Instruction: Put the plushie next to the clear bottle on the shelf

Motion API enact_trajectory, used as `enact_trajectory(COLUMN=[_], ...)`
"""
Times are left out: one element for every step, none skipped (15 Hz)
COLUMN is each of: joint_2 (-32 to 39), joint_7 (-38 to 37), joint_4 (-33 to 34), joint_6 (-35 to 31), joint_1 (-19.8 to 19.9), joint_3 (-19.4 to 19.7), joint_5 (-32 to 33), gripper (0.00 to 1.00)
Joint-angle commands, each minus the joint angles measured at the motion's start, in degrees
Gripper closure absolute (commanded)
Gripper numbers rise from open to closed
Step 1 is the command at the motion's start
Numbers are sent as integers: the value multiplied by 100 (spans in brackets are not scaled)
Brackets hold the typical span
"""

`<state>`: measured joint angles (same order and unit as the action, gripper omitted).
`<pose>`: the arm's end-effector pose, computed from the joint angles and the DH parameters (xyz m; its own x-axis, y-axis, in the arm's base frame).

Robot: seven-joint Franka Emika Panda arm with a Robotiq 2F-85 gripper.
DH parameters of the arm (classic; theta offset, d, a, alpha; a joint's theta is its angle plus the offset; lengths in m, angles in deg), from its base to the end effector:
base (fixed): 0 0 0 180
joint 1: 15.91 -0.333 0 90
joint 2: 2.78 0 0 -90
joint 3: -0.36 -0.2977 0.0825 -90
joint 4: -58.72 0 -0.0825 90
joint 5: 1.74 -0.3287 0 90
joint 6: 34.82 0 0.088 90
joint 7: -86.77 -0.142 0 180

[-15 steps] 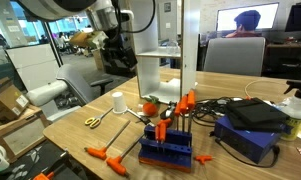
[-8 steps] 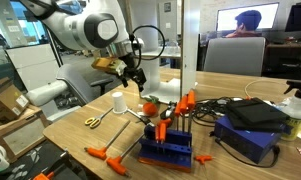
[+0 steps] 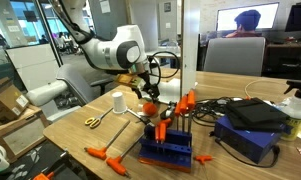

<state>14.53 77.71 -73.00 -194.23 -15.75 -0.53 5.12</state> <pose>0.5191 0.0106 0.2294 0.9823 -0.0350 0.1840 -0.0408 -0.9988 0.0283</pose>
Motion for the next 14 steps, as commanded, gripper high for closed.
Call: enact_trajectory(joint_2=[763,909,1080,1218,1349,1459,1566,1674,1770,1872,1931,1999,2035,2092], joint_7=[25,38,32,45,67,72,80,91,99,105,114,124,133,143], joint_4=[784,941,1116,1262,1404,1523,1637,1743,1836,1930,1991,2062,2095,2144], joint_6=[-69,-53,-47,-39,-32,-28,-18,-19,-18,-8,9,21,26,17], joint_1=[-169,-180,-205,-225,-229,-241,-247,-243,-243,-242,-239,-229,-212,-198], joint_3=[201,202,226,230,224,222,215,197,185,170,149,127,84,51], joint_5=[-59,-97,-99,-109,-134,-155,-177,-207,-231,-263,-300,-344,-402,-446], gripper=[0,0,0,0,0,0,0,0,0,0,0,0,0,0])
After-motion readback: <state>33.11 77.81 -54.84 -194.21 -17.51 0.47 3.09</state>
